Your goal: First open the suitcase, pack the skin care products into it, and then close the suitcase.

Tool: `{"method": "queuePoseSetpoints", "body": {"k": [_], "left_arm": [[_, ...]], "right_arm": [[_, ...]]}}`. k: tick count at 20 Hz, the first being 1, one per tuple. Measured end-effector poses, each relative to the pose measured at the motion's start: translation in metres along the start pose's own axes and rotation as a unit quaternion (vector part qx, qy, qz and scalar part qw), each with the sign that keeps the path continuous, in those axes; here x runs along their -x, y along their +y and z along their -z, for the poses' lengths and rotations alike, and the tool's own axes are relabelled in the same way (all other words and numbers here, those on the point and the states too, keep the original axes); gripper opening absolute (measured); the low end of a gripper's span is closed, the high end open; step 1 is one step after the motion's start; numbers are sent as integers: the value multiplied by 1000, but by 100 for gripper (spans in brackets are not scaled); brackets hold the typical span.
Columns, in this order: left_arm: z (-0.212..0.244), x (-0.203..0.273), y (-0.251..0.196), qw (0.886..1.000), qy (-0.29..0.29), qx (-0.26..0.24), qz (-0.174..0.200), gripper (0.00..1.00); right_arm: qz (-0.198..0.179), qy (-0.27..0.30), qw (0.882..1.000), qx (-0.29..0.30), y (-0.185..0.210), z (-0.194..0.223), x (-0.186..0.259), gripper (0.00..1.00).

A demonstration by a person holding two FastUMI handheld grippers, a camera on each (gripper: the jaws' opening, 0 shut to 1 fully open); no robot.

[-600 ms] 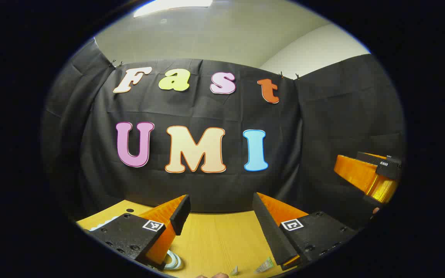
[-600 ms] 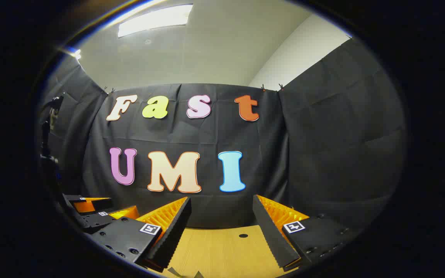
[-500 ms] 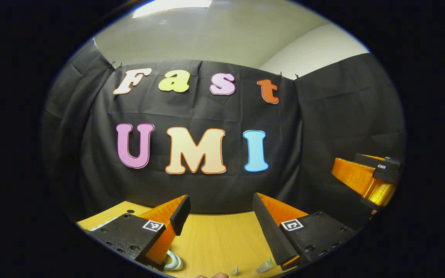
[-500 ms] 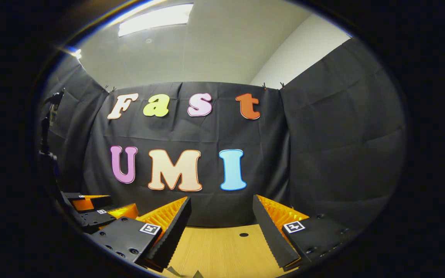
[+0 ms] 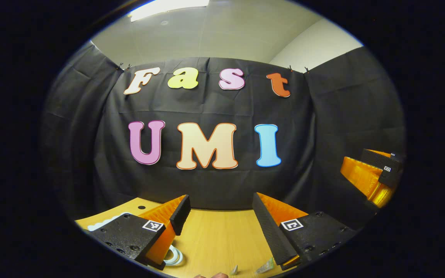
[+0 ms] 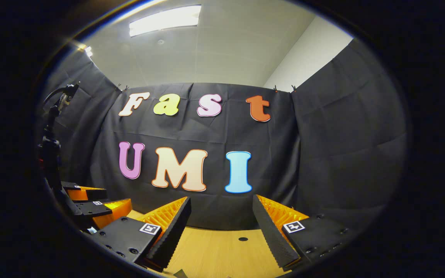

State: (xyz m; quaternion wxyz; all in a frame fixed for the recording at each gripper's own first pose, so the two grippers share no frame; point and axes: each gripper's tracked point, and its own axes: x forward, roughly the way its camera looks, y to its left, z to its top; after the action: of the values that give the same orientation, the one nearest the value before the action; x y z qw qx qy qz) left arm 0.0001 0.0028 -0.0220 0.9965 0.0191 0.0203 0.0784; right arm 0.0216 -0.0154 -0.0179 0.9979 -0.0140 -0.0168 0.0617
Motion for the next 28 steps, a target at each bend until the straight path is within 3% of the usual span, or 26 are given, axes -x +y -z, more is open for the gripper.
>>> {"method": "queuePoseSetpoints", "body": {"k": [5, 9, 15, 17, 18, 28], "left_arm": [[39, 3, 8, 999, 42, -18, 11, 94], [103, 5, 36, 990, 134, -43, 19, 96], [166, 14, 83, 975, 217, -48, 7, 96], [190, 18, 94, 967, 249, -57, 5, 100], [203, 21, 99, 962, 267, -63, 3, 96], [286, 22, 110, 913, 402, -68, 32, 96]], "right_arm": [[0, 18, 1000, -19, 1, 17, -12, 99], [6, 41, 999, -21, 15, 36, -17, 99], [16, 79, 997, -19, 32, 62, -24, 99], [21, 94, 995, -22, 35, 71, -26, 99], [22, 101, 994, -25, 38, 74, -28, 99], [43, 127, 991, 15, 41, 84, -26, 99]]}}
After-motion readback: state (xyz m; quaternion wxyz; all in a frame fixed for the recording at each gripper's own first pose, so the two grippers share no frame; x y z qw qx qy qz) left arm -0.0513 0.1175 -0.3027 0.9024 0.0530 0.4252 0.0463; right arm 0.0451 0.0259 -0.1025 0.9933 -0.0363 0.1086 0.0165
